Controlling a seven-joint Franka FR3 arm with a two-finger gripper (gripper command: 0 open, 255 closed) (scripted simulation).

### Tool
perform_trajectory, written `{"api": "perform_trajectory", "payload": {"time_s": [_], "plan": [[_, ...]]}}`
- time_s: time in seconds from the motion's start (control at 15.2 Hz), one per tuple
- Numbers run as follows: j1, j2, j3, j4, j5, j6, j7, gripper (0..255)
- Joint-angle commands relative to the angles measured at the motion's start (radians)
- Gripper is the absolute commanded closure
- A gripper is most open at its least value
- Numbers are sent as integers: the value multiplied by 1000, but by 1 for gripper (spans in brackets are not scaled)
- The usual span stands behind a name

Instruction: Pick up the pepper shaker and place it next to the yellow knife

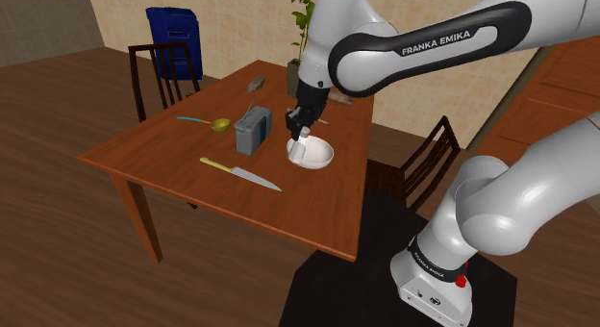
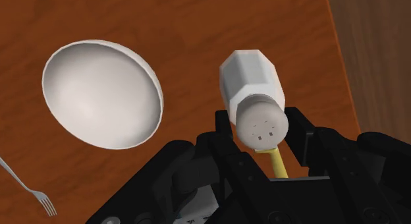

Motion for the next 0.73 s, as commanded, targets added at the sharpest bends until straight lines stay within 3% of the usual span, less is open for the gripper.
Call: {"api": "perform_trajectory", "payload": {"time_s": [0.0,0.66], "plan": [[3,8,7,-17,0,24,14,255],[-5,79,12,-98,-20,175,39,255]]}}
